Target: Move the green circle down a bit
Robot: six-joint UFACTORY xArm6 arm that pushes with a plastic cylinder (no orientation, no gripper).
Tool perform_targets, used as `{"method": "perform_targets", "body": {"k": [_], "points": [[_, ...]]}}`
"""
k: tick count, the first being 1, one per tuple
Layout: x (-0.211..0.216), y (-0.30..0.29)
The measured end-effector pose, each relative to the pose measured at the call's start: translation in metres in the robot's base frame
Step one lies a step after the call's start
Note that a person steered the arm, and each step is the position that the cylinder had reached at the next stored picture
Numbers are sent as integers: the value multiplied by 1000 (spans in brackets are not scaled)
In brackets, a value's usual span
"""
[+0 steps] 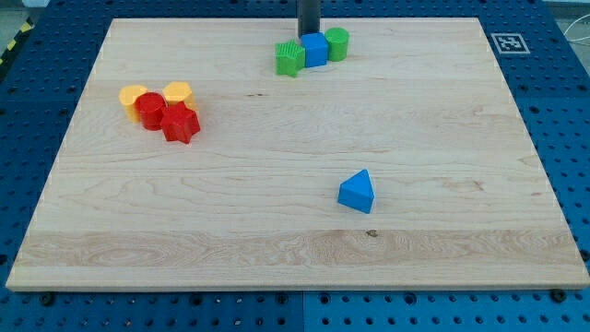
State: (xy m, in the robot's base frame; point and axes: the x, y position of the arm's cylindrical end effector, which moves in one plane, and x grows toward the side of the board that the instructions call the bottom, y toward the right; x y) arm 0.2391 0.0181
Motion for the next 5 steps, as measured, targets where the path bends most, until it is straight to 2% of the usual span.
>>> {"method": "perform_targets", "body": {"k": [3, 4, 5], "points": [[20, 7], [14, 7], [-21, 7]]}}
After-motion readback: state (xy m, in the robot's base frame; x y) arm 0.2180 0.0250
